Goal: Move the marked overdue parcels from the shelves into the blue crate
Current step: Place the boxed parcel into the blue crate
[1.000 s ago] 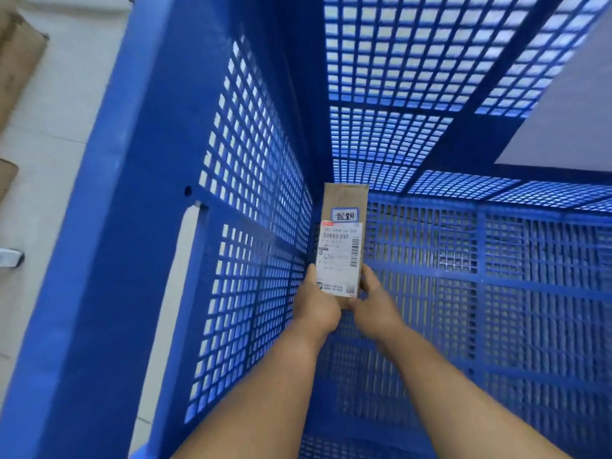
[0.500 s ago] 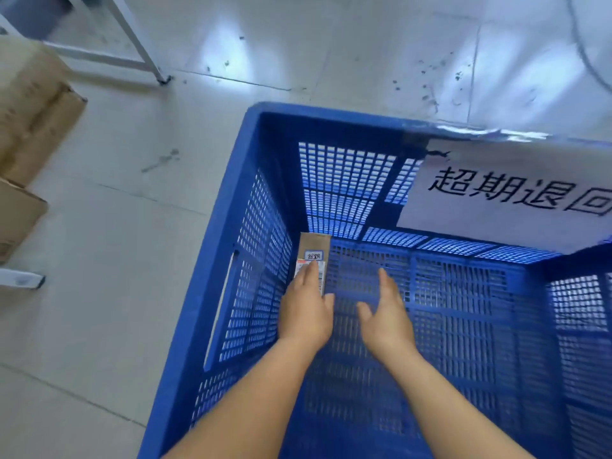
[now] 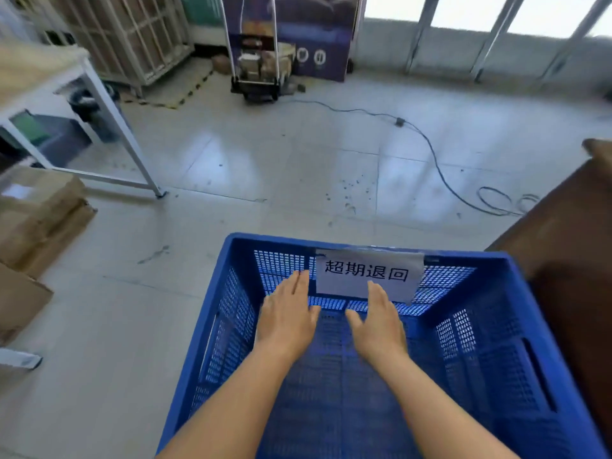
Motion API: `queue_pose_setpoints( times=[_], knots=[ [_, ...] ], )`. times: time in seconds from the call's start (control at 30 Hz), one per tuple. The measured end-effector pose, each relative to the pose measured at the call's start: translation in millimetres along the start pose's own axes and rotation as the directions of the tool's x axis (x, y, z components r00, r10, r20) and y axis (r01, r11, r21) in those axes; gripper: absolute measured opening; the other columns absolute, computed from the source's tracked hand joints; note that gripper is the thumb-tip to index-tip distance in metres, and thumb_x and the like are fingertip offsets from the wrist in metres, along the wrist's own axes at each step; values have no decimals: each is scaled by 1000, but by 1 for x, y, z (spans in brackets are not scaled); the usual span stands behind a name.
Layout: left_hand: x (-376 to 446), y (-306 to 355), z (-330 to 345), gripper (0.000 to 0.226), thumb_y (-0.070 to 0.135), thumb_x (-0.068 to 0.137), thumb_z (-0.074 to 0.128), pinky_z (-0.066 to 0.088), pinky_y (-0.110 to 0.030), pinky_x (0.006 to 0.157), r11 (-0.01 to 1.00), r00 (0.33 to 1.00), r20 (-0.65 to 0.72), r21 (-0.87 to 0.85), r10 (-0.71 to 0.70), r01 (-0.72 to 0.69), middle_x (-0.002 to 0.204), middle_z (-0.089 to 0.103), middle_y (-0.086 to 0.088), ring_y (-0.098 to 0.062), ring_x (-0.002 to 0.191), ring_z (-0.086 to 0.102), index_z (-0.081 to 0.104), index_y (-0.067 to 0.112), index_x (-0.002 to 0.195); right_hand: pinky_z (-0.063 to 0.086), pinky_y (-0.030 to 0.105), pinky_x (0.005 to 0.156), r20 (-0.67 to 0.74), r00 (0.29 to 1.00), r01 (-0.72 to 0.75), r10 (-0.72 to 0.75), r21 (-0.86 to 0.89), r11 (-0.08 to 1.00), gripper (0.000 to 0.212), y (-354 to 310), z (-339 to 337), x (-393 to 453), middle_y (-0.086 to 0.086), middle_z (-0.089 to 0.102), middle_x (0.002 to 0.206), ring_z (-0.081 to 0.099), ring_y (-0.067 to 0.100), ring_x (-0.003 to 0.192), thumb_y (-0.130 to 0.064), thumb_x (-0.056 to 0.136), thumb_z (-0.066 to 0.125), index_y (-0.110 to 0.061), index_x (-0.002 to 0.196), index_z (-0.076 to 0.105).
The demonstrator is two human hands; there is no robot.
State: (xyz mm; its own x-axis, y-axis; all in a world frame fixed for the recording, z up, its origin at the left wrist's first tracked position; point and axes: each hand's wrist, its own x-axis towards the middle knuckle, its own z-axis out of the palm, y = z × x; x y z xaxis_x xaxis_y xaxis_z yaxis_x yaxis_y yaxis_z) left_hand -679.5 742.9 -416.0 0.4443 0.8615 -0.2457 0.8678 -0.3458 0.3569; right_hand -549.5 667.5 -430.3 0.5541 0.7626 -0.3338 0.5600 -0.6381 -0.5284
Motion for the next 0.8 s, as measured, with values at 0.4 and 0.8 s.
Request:
queue_pose_setpoints(
  times=[0.4, 0.8],
  knots=[
    [-99, 114, -106, 68, 43, 97, 43, 22, -39, 117, 920, 919, -41, 24, 392, -391, 158, 19, -1, -21, 143, 22, 11, 18, 152, 17, 43, 118, -291, 952, -87, 90, 23, 996, 70, -2, -156, -142, -1, 10, 161, 10, 18, 148, -43, 97, 45, -18, 153, 11],
    [-214, 251, -157, 65, 42, 97, 44, 21, -35, 114, 665, 659, -125, 0, 741, -747, 157, 24, 0, -19, 143, 24, 18, 18, 151, 15, 41, 119, -626, 750, -162, 212, 137, 977, 69, 44, -285, -294, 0, 17, 159, 12, 20, 147, -43, 95, 47, -18, 152, 17]
  ],
)
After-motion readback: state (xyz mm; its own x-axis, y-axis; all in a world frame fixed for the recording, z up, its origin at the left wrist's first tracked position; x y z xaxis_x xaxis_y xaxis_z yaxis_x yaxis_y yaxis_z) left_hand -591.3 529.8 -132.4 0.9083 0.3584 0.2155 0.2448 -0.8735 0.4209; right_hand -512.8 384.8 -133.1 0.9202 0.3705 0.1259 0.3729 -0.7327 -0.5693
